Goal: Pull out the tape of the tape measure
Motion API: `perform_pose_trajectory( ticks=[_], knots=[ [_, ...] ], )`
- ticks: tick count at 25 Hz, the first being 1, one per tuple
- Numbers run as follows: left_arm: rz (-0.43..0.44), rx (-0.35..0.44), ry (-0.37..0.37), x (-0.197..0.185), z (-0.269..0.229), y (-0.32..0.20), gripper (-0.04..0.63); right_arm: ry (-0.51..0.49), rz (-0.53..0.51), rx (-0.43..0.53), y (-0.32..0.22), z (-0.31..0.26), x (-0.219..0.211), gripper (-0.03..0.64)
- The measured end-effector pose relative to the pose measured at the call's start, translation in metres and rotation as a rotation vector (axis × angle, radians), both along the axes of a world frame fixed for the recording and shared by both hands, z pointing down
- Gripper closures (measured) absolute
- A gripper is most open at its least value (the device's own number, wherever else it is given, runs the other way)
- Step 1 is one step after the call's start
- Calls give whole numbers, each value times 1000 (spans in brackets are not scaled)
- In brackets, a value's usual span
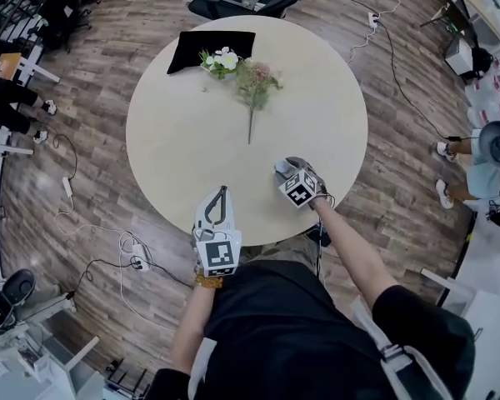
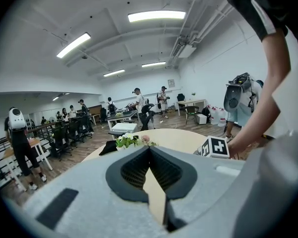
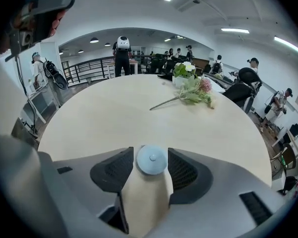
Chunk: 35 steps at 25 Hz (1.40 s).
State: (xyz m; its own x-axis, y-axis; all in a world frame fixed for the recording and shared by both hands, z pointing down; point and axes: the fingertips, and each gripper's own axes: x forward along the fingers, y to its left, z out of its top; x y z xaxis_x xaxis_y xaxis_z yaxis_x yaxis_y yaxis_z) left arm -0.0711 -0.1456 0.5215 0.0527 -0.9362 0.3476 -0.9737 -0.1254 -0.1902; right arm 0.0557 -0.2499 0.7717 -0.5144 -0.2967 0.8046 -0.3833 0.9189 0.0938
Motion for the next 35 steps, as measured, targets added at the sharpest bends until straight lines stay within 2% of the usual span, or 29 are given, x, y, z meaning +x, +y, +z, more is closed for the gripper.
perform_pose_trajectory(
  ticks=[5, 12, 26, 28, 32, 35],
  knots=[
    [-11, 2, 7, -2, -2, -2, 590, 29, -5, -47, -4, 12, 4, 380],
    [-13, -2, 18, -4, 4, -1, 590, 3, 5, -136, -10, 21, 2, 351],
    [16, 10, -20, -8, 1, 3, 589, 26, 28, -150, -8, 22, -1, 373],
    [18, 15, -27, -9, -1, 4, 589, 25, 45, -155, -9, 20, 0, 396],
    [36, 31, -74, -12, -7, 8, 590, 27, 84, -149, -12, 20, 1, 400],
    [37, 37, -79, -16, -8, 14, 591, 29, 111, -149, -10, 24, 2, 400]
  ],
)
